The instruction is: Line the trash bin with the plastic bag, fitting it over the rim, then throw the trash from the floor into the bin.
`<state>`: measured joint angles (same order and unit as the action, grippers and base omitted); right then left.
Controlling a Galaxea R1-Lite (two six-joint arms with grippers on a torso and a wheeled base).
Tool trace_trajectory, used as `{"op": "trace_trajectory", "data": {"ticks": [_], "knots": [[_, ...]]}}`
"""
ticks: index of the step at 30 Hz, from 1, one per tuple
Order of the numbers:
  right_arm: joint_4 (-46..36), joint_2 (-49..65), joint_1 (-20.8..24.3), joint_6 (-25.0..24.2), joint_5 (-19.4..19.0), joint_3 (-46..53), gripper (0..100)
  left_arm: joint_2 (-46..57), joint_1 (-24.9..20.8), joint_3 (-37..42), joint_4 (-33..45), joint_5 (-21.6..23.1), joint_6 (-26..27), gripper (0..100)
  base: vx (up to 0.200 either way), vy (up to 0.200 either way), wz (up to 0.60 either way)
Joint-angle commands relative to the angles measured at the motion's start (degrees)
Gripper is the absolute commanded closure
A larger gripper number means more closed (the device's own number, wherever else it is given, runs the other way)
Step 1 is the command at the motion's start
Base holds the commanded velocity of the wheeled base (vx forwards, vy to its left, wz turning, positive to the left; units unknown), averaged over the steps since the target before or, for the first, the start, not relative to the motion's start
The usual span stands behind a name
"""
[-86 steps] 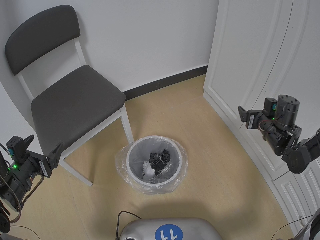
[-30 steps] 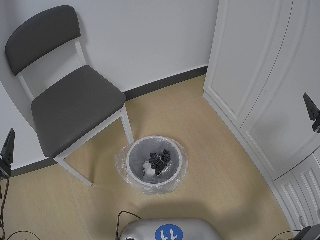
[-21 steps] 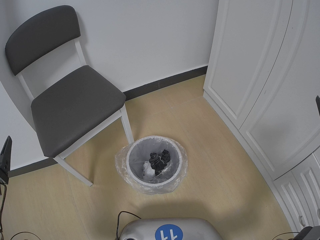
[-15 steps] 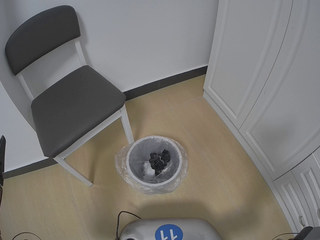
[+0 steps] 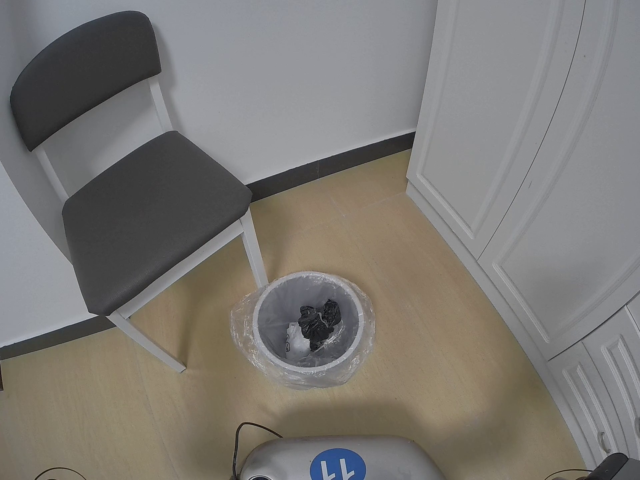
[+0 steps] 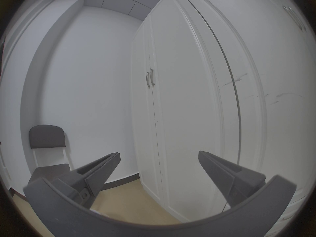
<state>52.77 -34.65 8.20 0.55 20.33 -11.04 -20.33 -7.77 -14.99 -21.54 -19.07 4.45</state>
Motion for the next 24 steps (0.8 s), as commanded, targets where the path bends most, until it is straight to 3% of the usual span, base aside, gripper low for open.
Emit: {"op": "trace_trajectory", "data": {"ticks": [1,24], "knots": [[-4.61,8.1,-0.12,-0.02,-0.03,-0.21,0,3.99,1.26,-0.3,0.62,0.17,0.74,0,0.0,0.0,0.0],[-20.08,27.79,-4.51,-0.11,-5.3,3.22,0,9.52,4.25,0.23,0.97,0.7,1.0,0,0.0,0.0,0.0]]}}
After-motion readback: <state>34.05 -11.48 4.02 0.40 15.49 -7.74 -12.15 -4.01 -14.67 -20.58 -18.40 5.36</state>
